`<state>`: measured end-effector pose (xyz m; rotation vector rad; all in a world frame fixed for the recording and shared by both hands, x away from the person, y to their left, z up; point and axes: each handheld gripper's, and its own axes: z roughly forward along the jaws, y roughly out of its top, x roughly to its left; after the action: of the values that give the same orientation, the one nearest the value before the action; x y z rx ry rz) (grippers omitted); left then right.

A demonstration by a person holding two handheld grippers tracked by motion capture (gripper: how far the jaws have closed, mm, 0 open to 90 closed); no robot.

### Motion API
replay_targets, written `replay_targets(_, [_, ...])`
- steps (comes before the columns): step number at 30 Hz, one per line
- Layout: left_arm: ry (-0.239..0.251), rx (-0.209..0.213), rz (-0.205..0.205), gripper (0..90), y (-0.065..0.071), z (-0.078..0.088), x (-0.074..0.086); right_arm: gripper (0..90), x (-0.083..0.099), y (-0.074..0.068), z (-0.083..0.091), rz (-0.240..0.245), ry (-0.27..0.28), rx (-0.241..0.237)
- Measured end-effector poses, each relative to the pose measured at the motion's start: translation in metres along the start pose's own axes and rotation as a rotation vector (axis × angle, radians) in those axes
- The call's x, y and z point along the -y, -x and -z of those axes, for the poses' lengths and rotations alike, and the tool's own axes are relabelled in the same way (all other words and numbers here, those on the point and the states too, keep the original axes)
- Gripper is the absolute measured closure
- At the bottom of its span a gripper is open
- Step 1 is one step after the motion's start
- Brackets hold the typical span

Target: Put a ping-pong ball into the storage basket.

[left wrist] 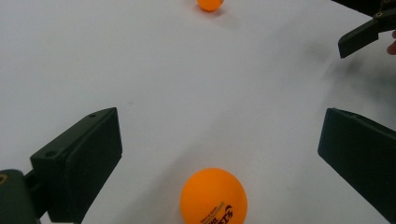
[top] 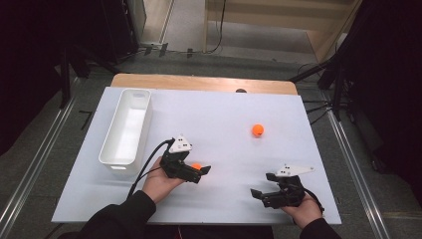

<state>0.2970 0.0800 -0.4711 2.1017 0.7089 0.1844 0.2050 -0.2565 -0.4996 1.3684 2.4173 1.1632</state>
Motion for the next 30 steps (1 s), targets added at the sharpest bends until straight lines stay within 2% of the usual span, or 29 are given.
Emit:
replay_targets(2, [-0.013, 0.0, -0.007, 0.0, 0.0, 0.0, 0.001, 11.3, 0.0, 0.0, 0.0, 0.001, 0.001, 0.003])
replay_targets(12, [-0.018, -0.004, -0.014, 0.0, -0.001, -0.003, 0.004, 11.2, 0.0, -0.001, 0.0, 0.001, -0.007, 0.001])
replay_targets(17, [-0.022, 0.011, 0.026, 0.0, -0.004, -0.005, 0.01, 11.2, 0.0, -0.001, -0.001, 0.005, -0.01, 0.003])
replay_targets(21, [-0.037, -0.004, 0.012, 0.0, -0.005, -0.009, 0.017, 11.2, 0.0, -0.001, -0.001, 0.005, -0.01, 0.007])
replay_targets(24, [-0.092, -0.034, -0.027, 0.0, -0.005, -0.015, 0.023, 11.2, 0.0, -0.001, -0.001, 0.004, -0.009, 0.006])
replay_targets(30, [-0.144, -0.04, -0.024, 0.0, -0.005, -0.022, 0.031, 11.3, 0.0, -0.002, -0.001, 0.002, -0.009, 0.002])
